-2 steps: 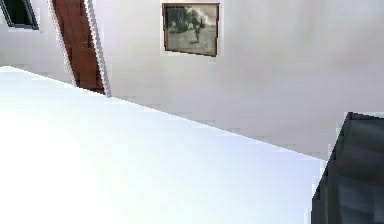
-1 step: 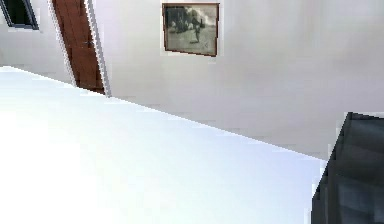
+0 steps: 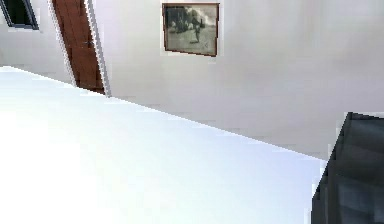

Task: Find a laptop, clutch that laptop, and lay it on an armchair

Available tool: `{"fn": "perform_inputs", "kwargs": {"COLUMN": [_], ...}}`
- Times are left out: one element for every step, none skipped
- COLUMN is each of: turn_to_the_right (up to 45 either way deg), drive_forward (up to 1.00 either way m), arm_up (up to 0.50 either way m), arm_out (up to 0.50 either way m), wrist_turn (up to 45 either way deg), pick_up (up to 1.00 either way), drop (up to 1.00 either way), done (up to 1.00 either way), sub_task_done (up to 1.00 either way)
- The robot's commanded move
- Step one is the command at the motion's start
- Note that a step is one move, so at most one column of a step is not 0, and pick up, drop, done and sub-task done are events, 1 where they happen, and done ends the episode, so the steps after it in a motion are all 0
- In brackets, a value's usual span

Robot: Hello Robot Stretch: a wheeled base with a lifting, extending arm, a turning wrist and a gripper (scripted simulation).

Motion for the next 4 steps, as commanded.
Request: {"fn": "perform_inputs", "kwargs": {"turn_to_the_right": [0.0, 0.0, 0.0, 0.0], "drive_forward": [0.00, 0.00, 0.00, 0.00], "arm_up": [0.00, 0.00, 0.00, 0.00], "arm_out": [0.34, 0.00, 0.00, 0.00], "wrist_turn": [0.0, 45.0, 45.0, 45.0], "pick_up": [0.00, 0.00, 0.00, 0.00], "drop": [0.00, 0.00, 0.00, 0.00], "done": [0.00, 0.00, 0.00, 0.00], "sub_task_done": [0.00, 0.00, 0.00, 0.00]}}
